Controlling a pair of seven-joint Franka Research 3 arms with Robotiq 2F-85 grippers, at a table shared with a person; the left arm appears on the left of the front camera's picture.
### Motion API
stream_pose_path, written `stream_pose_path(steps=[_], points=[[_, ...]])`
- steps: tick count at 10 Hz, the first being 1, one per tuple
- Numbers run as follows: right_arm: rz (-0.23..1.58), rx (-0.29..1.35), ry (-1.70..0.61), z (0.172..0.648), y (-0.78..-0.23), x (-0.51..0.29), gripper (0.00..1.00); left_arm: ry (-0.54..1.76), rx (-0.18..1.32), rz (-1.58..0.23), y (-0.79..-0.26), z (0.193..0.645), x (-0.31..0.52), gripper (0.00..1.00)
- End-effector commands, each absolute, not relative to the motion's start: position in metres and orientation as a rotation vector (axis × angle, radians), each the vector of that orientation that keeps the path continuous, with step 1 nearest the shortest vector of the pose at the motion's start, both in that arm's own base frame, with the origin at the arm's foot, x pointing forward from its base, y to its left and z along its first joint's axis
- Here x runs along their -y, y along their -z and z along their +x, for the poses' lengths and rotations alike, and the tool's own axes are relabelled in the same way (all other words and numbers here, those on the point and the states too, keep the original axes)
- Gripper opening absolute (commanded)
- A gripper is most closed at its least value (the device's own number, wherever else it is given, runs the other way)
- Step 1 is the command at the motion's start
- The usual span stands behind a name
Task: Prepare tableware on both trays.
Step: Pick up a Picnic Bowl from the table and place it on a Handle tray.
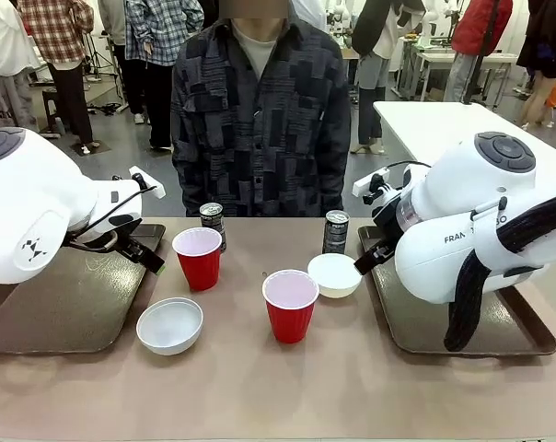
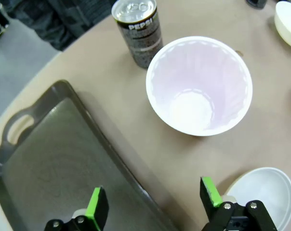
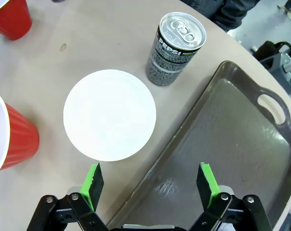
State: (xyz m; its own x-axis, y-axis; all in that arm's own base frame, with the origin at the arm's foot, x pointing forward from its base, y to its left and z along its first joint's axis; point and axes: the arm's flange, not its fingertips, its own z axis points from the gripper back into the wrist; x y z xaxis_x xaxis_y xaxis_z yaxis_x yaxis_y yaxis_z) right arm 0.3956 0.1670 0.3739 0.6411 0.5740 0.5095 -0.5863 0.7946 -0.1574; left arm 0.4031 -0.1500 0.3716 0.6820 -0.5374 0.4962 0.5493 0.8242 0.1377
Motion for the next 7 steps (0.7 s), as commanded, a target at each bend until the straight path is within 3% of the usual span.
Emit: stream_pose_path(steps=[1, 7], points=[[0.023, 0.573, -0.661, 0.3956, -0.3738, -0.167, 1.0, 0.61, 0.549, -0.023, -0.3716, 0.403, 0.15, 1.0], [0.023, 0.573, -0.661, 0.3956, -0.3738, -0.167, 1.0, 0.61, 0.549, -0.023, -0.3716, 0.403, 0.15, 1.0]])
